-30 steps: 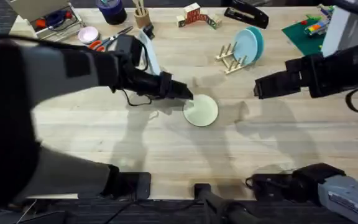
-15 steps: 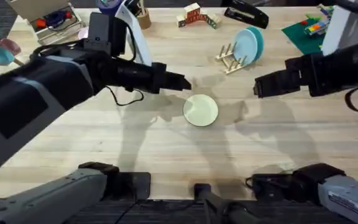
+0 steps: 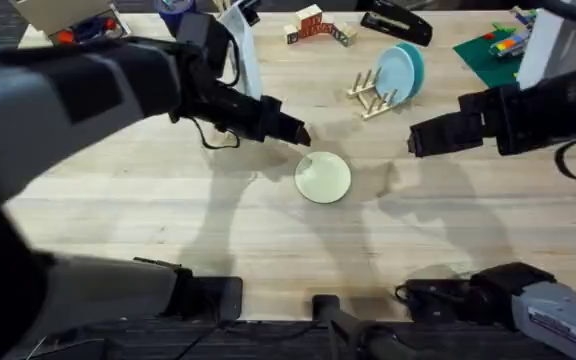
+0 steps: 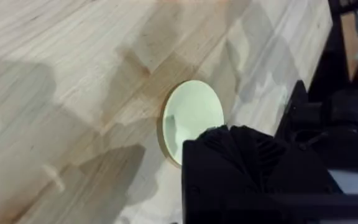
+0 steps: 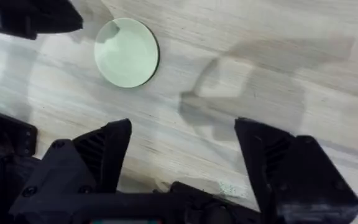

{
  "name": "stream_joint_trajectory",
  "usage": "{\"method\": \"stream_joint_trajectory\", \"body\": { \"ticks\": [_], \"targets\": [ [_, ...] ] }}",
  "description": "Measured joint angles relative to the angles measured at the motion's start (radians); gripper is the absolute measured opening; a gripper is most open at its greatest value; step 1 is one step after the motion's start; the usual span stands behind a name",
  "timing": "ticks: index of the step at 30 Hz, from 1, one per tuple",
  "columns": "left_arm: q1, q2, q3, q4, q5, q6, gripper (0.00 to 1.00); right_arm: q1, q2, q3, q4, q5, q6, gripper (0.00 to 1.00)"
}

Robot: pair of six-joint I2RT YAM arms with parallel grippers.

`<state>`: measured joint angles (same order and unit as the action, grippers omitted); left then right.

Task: Pick up the plates from the table one by one and place each into a slot on the dish rack.

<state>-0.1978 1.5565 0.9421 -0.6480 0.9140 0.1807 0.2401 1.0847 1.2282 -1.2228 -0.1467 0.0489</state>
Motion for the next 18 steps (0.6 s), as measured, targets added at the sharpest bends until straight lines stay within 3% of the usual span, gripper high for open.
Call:
{"method": "stream_joint_trajectory", "body": {
  "ticks": [10, 18],
  "targets": [
    [-0.029, 0.121, 0.008, -0.042, 0.040, 0.140, 0.038, 0.000, 0.000, 0.000, 0.000, 0.000, 0.000, 0.995],
    [-0.049, 0.179, 0.009, -0.020, 0.043, 0.173, 0.038, 0.000, 0.000, 0.000, 0.000, 0.000, 0.000, 0.996]
  ]
}}
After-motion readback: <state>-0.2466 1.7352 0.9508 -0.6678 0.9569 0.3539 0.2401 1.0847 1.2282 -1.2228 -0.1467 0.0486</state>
